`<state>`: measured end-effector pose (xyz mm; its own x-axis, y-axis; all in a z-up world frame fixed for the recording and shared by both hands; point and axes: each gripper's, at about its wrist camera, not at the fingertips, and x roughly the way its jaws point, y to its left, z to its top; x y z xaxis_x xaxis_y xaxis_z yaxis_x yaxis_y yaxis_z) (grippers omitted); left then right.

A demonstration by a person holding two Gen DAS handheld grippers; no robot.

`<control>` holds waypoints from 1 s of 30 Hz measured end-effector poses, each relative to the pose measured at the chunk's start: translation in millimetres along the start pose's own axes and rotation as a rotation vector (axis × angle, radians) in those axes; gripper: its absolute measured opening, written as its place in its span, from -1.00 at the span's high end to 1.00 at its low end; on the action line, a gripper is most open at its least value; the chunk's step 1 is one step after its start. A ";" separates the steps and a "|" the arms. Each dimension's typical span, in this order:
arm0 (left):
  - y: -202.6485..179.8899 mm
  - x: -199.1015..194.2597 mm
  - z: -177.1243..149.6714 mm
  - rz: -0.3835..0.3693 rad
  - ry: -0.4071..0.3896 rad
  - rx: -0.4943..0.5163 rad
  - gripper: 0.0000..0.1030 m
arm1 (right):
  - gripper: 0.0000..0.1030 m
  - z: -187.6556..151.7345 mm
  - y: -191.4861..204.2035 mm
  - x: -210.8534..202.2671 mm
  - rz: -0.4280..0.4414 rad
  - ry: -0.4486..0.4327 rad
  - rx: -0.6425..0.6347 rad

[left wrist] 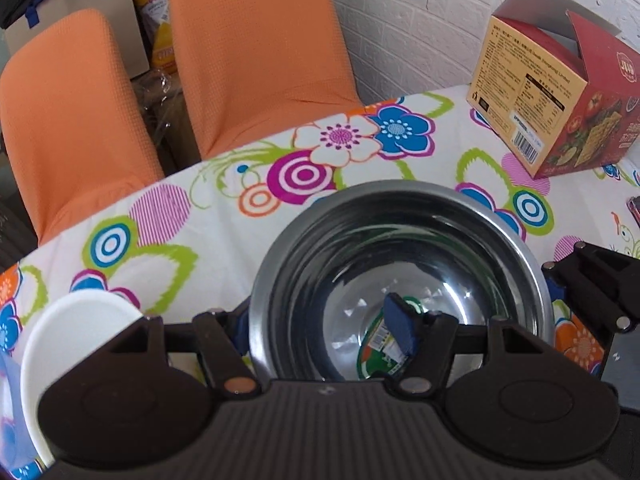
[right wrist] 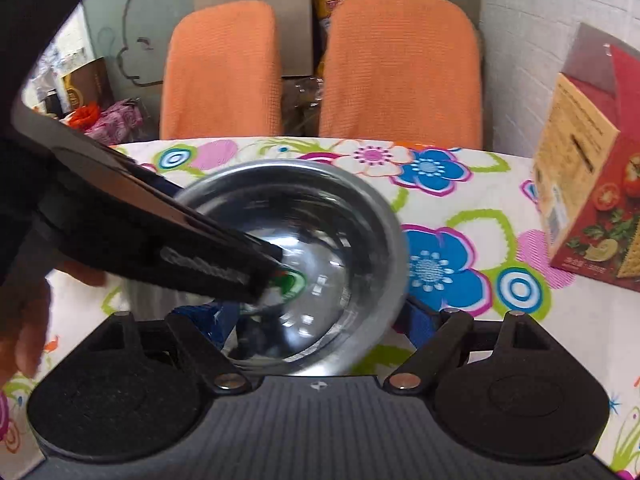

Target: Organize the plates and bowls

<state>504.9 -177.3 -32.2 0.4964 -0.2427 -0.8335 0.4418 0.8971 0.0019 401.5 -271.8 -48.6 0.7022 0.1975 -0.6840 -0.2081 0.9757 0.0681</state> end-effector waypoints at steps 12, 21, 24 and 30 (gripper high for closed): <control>-14.7 -46.3 -69.4 -0.044 0.060 -0.039 -0.29 | -0.43 -28.9 19.9 -36.0 0.075 0.038 0.106; -13.6 -121.7 -168.9 -0.043 0.053 -0.037 -0.29 | -0.43 -94.2 79.9 -98.8 0.119 0.019 0.075; -12.9 -144.5 -200.9 -0.024 0.032 -0.024 -0.28 | -0.44 -114.6 105.2 -117.4 0.132 0.002 0.068; -9.6 -172.8 -240.8 -0.006 -0.005 -0.013 -0.28 | -0.45 -145.5 149.1 -142.3 0.127 -0.009 0.053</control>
<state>234.9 -55.1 -21.3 0.4974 -0.2495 -0.8308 0.4348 0.9005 -0.0101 171.4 -168.2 -46.8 0.6789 0.3205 -0.6606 -0.2595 0.9464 0.1925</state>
